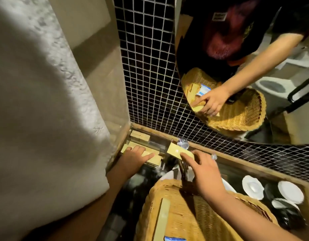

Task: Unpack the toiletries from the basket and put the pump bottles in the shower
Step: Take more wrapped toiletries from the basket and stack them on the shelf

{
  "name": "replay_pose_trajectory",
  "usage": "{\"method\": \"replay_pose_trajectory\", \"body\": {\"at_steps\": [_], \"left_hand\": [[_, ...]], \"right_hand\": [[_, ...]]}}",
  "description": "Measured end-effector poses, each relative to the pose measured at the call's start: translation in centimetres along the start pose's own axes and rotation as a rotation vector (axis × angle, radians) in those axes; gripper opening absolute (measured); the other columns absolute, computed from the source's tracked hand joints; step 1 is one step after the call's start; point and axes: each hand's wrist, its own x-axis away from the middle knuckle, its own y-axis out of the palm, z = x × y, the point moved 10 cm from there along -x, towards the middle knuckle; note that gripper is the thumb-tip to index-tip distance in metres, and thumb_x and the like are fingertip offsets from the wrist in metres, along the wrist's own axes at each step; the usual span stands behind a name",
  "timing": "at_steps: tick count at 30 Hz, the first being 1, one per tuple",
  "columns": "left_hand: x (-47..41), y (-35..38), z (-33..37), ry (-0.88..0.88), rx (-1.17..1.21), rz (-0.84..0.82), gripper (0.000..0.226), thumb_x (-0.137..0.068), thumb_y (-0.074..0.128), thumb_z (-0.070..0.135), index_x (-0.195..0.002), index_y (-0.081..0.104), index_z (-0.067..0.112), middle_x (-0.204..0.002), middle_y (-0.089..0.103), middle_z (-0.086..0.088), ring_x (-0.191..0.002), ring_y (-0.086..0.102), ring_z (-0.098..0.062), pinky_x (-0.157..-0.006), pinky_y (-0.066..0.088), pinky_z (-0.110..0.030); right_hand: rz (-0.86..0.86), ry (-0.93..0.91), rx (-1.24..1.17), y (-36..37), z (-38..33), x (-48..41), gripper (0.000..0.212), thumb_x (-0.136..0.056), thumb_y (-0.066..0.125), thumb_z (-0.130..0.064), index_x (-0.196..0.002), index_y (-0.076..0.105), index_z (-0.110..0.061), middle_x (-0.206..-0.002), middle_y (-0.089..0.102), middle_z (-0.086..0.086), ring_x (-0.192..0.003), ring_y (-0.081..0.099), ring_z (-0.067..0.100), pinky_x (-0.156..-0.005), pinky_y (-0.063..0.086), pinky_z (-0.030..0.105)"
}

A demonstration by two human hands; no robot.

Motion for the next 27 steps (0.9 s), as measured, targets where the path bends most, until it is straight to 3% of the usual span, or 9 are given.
{"method": "replay_pose_trajectory", "body": {"at_steps": [3, 8, 15, 21, 27], "left_hand": [[-0.9, 1.9, -0.3, -0.041, 0.075, -0.121, 0.096, -0.079, 0.065, -0.001, -0.154, 0.019, 0.039, -0.144, 0.041, -0.015, -0.130, 0.041, -0.033, -0.092, 0.045, -0.046], [-1.8, 3.6, -0.1, -0.074, 0.067, -0.169, 0.099, -0.083, 0.067, 0.005, -0.154, 0.008, 0.041, -0.151, 0.031, -0.014, -0.137, 0.032, -0.033, -0.098, 0.041, -0.048], [-2.5, 4.4, -0.8, -0.098, 0.060, -0.195, 0.090, -0.090, 0.061, 0.011, -0.154, 0.007, 0.041, -0.151, 0.033, -0.015, -0.137, 0.033, -0.035, -0.100, 0.041, -0.049], [-2.6, 5.6, -1.1, -0.108, 0.082, -0.235, 0.096, -0.086, 0.067, 0.008, -0.154, 0.007, 0.041, -0.153, 0.032, -0.017, -0.139, 0.033, -0.035, -0.097, 0.045, -0.048], [-3.0, 6.4, -1.4, -0.119, 0.094, -0.246, 0.098, -0.086, 0.066, 0.008, -0.154, 0.004, 0.042, -0.154, 0.031, -0.015, -0.140, 0.030, -0.035, -0.091, 0.046, -0.045]], "right_hand": [[0.003, 0.001, -0.012, -0.1, 0.6, 0.3, 0.108, -0.055, 0.088, -0.002, -0.147, 0.044, -0.037, -0.144, 0.045, 0.010, -0.131, 0.043, 0.033, -0.105, 0.041, 0.047], [0.064, 0.001, -0.068, -0.2, 0.3, 0.4, 0.102, -0.053, 0.083, 0.012, -0.141, 0.055, -0.031, -0.137, 0.052, 0.014, -0.125, 0.049, 0.036, -0.099, 0.046, 0.051], [0.084, 0.034, -0.114, 1.0, 0.5, 0.6, 0.106, -0.054, 0.078, 0.020, -0.141, 0.054, -0.036, -0.137, 0.053, 0.013, -0.125, 0.049, 0.038, -0.101, 0.045, 0.053], [0.067, 0.072, -0.112, 1.2, 1.2, 0.2, 0.109, -0.055, 0.085, 0.012, -0.143, 0.048, -0.041, -0.141, 0.048, 0.008, -0.131, 0.043, 0.032, -0.106, 0.040, 0.049], [0.093, 0.096, -0.110, 0.9, 1.8, -0.1, 0.106, -0.054, 0.081, 0.018, -0.139, 0.054, -0.039, -0.138, 0.050, 0.009, -0.128, 0.044, 0.032, -0.104, 0.042, 0.048]]}}
